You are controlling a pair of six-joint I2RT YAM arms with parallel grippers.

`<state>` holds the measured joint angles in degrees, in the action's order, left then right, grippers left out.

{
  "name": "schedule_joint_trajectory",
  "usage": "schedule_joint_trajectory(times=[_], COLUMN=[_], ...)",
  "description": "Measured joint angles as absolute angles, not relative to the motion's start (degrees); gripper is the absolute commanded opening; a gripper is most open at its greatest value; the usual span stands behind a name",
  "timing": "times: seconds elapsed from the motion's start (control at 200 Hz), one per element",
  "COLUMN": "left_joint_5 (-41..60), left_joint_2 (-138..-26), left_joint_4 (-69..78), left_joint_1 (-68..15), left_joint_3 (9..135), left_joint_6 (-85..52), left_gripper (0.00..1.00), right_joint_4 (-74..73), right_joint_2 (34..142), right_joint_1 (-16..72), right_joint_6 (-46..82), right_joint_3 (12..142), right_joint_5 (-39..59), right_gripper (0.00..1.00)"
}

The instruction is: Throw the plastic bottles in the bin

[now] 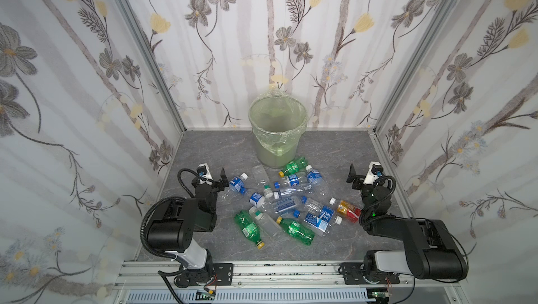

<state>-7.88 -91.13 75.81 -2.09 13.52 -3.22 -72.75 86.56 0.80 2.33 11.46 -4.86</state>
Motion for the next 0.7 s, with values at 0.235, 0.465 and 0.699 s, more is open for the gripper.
schedule_joint_trajectory(times=[0.235,0.465,0.699], left_joint_5=[-9.28,-13.58,-16.69], left_joint_2=[-83.35,-73.41,-68.27], left_joint_4=[68.42,56.05,42.0], left_joint_1=[-2.74,-5.96,-8.75], left_joint_3=[16.51,19.86,24.53], left_joint_6=[-3.18,-3.25,-3.64], left_gripper=[1.0,1.0,1.0], right_joint_4=[-67.51,-42.33,-15.22], right_joint_2=[79.53,66.0,61.87], right_joint_1=[2.22,4.08,6.9], right_joint_6=[1.93,4.58,11.77], right_joint_3=[12.82,24.05,30.52], right_joint_5=[-6.15,-10.7,-10.81], right_gripper=[1.0,1.0,0.94])
